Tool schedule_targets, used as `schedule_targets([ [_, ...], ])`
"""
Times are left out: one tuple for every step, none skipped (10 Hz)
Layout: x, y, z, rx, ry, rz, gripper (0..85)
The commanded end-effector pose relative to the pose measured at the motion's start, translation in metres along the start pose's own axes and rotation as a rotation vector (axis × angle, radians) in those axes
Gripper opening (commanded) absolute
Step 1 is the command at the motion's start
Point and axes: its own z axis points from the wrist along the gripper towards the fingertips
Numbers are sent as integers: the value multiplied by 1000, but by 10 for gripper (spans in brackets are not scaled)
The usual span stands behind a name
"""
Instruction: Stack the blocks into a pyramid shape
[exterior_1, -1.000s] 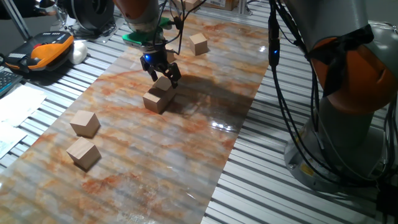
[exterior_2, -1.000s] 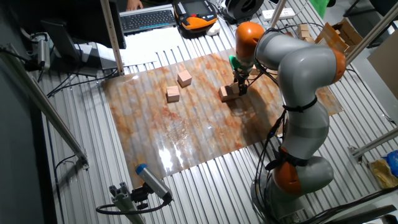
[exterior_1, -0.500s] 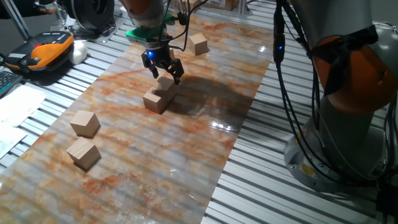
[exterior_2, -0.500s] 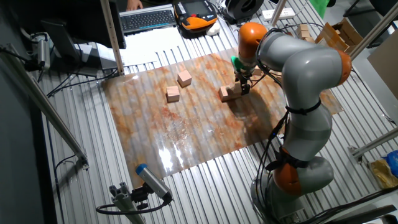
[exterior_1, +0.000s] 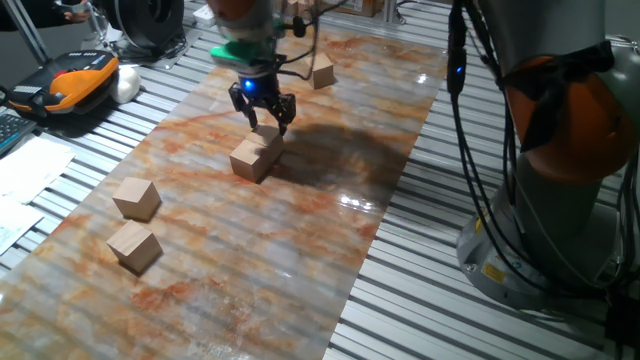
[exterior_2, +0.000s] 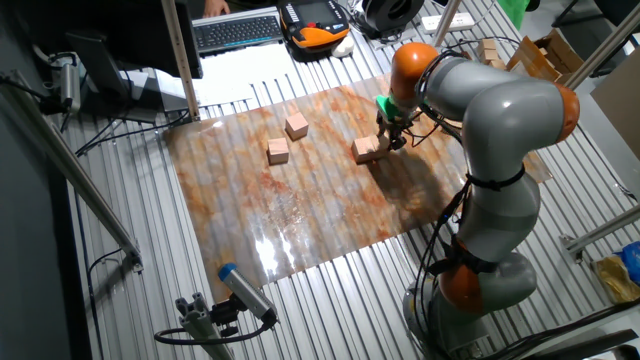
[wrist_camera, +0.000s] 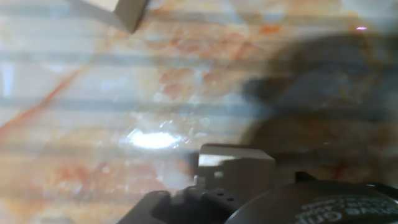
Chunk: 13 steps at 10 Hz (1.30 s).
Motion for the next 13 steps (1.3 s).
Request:
schedule_targets([
  [-1,0,0,-5,8,-22,0],
  [-4,1,-2,-27,28,-46,0],
  [-9,1,-3,-46,44,-71,0],
  [-13,1,-6,-56,47,-108,0],
  [-18,1,-11,-71,57,-139,0],
  [-27,0,-16,-94,81,-173,0],
  [-38,0,-20,-111,96,-231,0],
  [-49,-1,-22,-127,105,-317,0],
  [-58,-3,-24,-137,99,-412,0],
  [-60,-3,-24,-119,38,-501,0],
  [-59,-3,-23,-93,-22,-546,0],
  [-58,-3,-21,-79,-55,-595,0],
  [-58,-3,-21,-46,-83,-619,0],
])
